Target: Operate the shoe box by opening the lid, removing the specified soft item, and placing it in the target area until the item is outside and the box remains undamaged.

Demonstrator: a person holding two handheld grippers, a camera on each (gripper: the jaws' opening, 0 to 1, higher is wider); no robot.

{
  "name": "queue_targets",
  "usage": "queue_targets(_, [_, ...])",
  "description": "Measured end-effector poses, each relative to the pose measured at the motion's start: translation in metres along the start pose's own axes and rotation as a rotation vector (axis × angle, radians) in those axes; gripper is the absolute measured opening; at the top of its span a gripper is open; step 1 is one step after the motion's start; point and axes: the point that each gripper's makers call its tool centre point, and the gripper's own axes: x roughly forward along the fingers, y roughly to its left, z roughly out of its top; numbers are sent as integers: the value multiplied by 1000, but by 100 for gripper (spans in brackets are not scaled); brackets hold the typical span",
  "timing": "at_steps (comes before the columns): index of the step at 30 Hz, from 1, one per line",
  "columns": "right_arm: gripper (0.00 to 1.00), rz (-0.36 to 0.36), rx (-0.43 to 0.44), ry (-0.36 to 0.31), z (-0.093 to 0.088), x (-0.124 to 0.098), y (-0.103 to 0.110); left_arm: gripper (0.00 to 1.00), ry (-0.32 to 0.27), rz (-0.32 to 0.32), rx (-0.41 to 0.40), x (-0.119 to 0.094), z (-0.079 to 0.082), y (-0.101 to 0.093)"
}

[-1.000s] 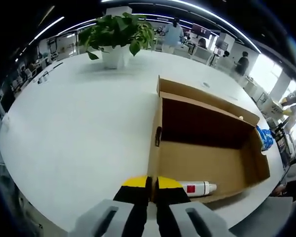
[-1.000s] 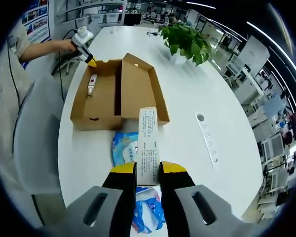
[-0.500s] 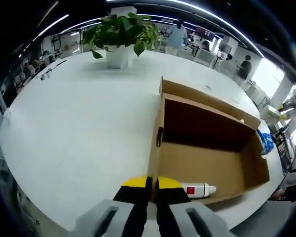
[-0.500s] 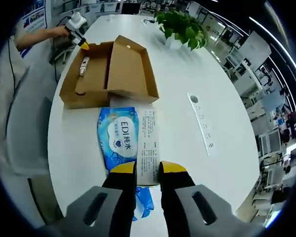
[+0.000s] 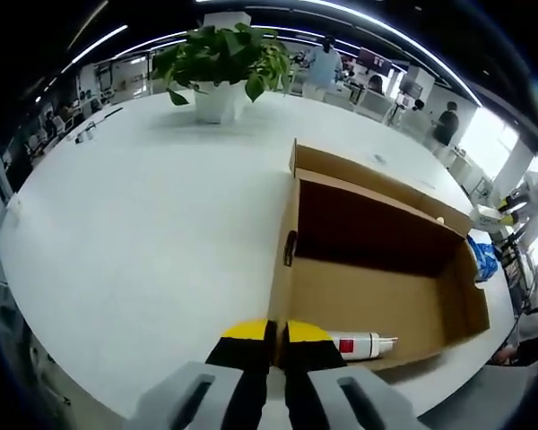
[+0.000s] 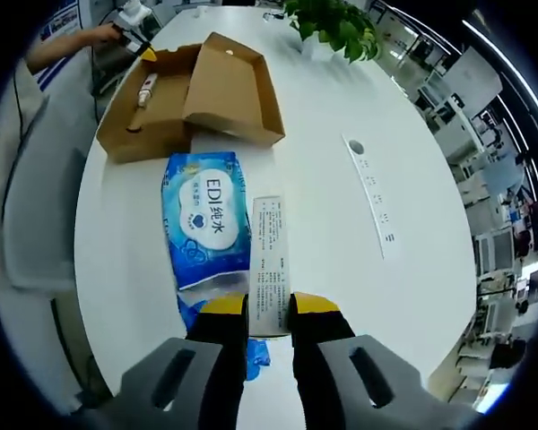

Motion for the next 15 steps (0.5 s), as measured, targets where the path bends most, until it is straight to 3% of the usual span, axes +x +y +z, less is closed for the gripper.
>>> queue_targets(15, [15,20,-1,89,-43,29,-7,4,-2,1,1,0,0,0])
